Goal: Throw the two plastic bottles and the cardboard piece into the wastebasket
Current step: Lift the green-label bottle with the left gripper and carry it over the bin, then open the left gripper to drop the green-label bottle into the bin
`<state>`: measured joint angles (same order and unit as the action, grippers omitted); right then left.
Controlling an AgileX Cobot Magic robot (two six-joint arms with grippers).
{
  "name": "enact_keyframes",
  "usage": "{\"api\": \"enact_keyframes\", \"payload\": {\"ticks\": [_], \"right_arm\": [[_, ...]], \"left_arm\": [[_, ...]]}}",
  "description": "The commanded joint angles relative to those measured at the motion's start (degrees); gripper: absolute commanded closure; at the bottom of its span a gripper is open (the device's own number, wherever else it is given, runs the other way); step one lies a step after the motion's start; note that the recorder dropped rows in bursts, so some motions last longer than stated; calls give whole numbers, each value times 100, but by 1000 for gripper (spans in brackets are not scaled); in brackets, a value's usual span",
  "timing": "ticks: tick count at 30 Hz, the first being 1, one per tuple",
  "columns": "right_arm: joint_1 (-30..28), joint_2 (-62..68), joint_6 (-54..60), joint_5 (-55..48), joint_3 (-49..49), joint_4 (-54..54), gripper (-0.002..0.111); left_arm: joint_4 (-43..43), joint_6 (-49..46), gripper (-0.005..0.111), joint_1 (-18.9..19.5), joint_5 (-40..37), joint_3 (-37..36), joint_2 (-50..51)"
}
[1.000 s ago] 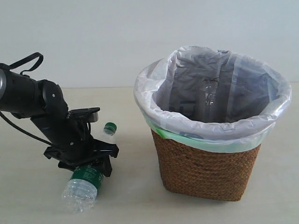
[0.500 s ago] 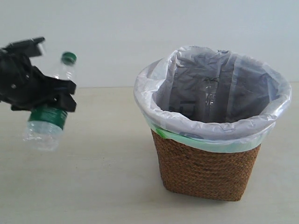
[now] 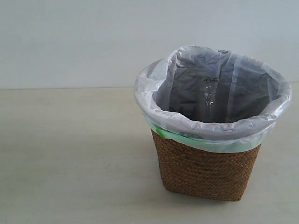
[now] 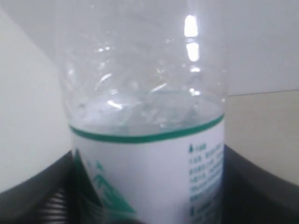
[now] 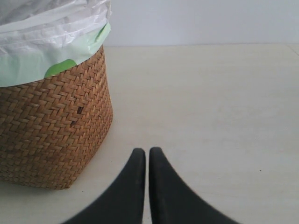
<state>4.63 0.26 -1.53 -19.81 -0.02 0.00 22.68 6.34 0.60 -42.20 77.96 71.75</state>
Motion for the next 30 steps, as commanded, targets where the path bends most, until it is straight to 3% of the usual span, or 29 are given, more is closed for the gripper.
{"api": "enact_keyframes", "payload": {"ticks": [1,2,5,8,11,12,13,15,18,20,30], "right_arm": [[-35,-26,26,44,2,-35,108],[-35,-26,26,44,2,-35,108],[-35,-26,26,44,2,-35,108],[-35,-26,26,44,2,-35,108],[-35,-26,26,44,2,-35,108],[-35,-26,26,44,2,-35,108],[-35,-26,26,44,2,-35,108],[-35,-26,26,44,2,-35,108],[-35,-26,26,44,2,-35,108],[-35,-26,26,44,2,-35,108],[-35,-26,26,44,2,-35,108]], "left_arm": [[937,1035,103,18,-373,110,92],[736,1035,103,18,-406,110,168],[-1572,187,103,-47,-376,61,832],[-4133,-1290,103,-670,93,76,1464],[-7493,-3574,103,-1567,532,614,1772],[-8707,-4114,99,-1882,398,938,1890],[-9237,-4448,92,-2053,224,1175,2003],[-9592,-4702,68,-2357,-43,1631,2255],[-9483,-4672,16,-2699,25,1975,2558],[-9482,-4647,-3,-2832,40,2007,2667],[-9331,-4805,0,-2857,-237,2007,2615]]}}
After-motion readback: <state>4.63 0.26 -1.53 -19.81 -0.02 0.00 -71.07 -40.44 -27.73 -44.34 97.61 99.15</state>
